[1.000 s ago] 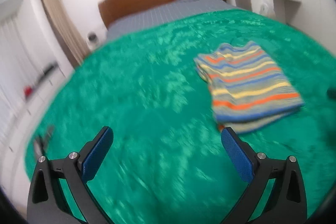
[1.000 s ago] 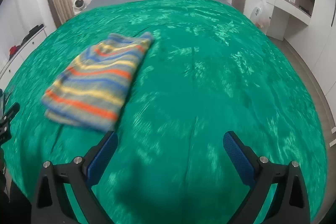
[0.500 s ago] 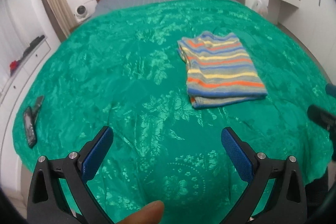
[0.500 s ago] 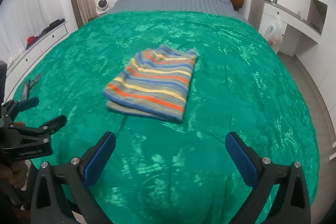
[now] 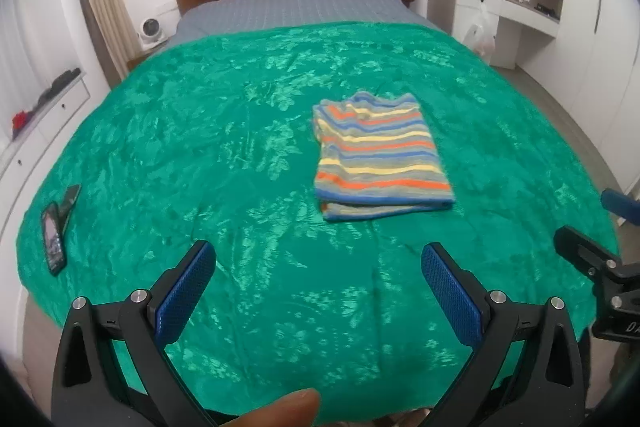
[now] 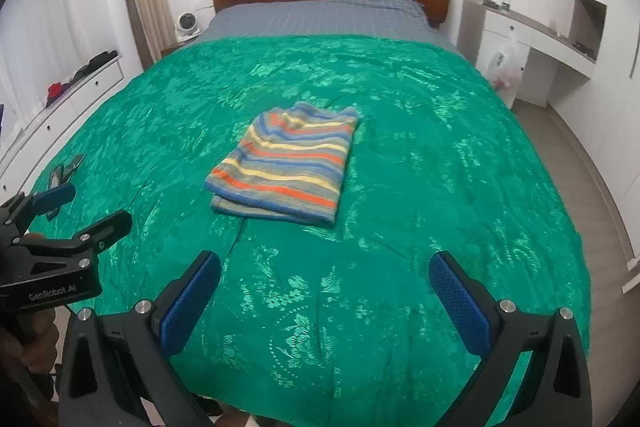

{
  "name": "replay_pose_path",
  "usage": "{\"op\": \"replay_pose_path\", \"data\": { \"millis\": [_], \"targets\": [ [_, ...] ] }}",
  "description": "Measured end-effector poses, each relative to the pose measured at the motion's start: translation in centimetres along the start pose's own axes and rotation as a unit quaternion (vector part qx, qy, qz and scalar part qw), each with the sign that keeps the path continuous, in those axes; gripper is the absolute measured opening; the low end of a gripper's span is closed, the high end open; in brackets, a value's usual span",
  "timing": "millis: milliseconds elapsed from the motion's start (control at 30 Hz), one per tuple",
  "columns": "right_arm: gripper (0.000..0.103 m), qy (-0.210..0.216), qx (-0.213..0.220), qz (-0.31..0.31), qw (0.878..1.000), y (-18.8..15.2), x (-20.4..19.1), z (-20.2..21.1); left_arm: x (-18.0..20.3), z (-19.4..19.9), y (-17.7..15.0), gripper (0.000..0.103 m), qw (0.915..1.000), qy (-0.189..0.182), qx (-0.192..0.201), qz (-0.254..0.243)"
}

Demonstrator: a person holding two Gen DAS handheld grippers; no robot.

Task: Fold small clothes

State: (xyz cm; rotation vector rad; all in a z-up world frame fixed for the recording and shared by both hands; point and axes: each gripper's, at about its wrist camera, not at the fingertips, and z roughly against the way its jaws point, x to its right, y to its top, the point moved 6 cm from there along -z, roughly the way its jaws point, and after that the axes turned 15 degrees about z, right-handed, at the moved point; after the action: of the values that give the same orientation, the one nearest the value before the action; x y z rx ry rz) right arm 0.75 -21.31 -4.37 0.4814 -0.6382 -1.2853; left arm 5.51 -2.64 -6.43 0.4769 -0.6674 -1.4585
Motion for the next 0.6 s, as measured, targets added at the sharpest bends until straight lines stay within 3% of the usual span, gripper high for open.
{"op": "replay_pose_path", "data": {
  "millis": [600],
  "targets": [
    [0.103,-0.016,0.006,0.008,1.000,0.3,-0.3,1.8,0.9,1.7,-0.8,0.103,1.0000,0.008,0.001,-0.004]
  ]
}}
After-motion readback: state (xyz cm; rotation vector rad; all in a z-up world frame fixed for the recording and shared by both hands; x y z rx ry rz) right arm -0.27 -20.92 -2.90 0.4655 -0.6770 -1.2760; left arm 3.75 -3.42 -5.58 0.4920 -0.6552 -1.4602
